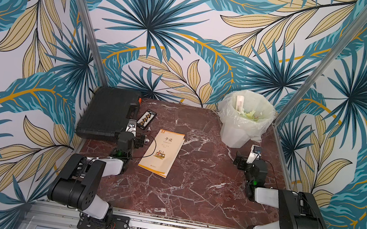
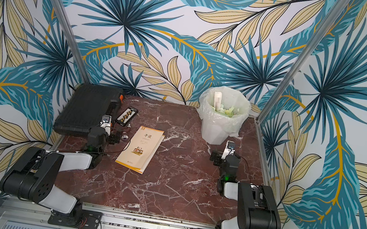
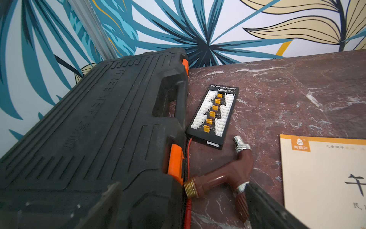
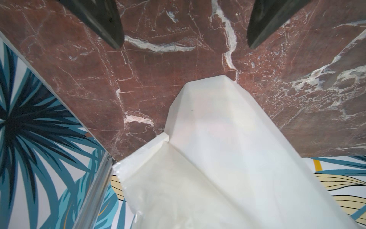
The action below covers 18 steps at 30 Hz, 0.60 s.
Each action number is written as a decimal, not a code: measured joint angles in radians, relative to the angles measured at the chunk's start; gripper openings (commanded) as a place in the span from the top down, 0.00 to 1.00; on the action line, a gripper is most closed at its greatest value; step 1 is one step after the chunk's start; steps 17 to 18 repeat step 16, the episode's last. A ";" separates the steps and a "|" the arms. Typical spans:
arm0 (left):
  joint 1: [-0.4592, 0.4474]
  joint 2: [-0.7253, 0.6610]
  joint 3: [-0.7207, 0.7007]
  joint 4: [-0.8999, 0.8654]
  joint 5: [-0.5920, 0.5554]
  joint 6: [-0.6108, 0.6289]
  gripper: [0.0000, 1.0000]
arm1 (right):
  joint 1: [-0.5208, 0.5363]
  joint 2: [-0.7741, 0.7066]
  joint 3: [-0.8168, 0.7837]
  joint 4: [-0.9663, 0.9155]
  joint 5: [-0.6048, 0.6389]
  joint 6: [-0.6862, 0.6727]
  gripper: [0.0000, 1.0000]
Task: Peel off the used sticky note
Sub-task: Reset both arms
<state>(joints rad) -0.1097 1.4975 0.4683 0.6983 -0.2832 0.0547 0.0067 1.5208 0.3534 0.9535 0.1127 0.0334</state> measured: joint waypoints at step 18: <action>0.029 0.024 -0.042 0.090 0.106 0.001 0.00 | 0.002 0.000 0.016 -0.009 -0.118 -0.047 0.01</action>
